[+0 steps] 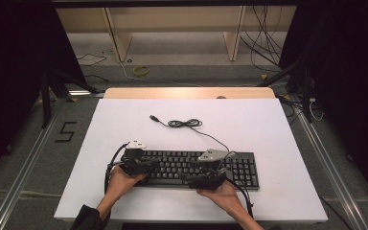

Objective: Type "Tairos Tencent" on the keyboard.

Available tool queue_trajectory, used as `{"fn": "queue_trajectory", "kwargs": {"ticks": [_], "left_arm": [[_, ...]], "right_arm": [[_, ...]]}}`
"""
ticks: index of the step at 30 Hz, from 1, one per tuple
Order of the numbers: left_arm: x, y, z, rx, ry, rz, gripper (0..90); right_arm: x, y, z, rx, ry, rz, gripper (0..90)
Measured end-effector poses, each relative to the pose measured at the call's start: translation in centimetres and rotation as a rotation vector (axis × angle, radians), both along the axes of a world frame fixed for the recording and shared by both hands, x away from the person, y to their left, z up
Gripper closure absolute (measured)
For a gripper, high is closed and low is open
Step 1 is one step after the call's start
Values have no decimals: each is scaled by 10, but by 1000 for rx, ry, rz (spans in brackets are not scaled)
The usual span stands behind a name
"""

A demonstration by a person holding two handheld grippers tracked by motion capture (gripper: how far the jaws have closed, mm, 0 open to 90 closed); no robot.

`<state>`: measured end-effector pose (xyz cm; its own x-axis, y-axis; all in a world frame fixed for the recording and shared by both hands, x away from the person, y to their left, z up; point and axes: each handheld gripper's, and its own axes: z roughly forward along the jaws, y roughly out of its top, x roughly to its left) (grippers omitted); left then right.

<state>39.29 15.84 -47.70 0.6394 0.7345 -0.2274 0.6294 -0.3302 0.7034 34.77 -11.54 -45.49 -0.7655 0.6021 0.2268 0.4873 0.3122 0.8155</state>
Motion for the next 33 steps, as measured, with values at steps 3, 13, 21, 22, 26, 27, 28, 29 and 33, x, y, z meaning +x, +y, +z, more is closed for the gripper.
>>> {"fn": "queue_trajectory", "kwargs": {"ticks": [3, 13, 21, 22, 26, 27, 28, 29, 33], "left_arm": [[0, -1, -2, 7, 1, 6, 896], [-2, 0, 1, 5, -16, 24, 893], [-6, 10, 11, -76, -38, 35, 825], [-7, 11, 11, -80, -38, 34, 812], [-9, 12, 14, -104, -39, 20, 719], [-10, 12, 15, -115, -39, 11, 704], [-10, 13, 16, -117, -44, 4, 686], [-11, 13, 16, -121, -47, 5, 665], [-12, 14, 18, -145, -41, 2, 562]], "right_arm": [[0, 0, 0, 0, -2, 1, 393], [-1, 1, 1, -2, -3, 3, 395], [0, 1, 0, 0, -2, -1, 395], [0, 1, 0, 1, -2, -2, 396], [1, 1, 1, 0, -5, -6, 397], [2, 0, 0, 0, -6, -7, 398], [2, 0, 0, -2, -7, -8, 398], [3, -1, 0, -2, -5, -12, 399], [5, -2, 0, -1, -5, -21, 403]]}}
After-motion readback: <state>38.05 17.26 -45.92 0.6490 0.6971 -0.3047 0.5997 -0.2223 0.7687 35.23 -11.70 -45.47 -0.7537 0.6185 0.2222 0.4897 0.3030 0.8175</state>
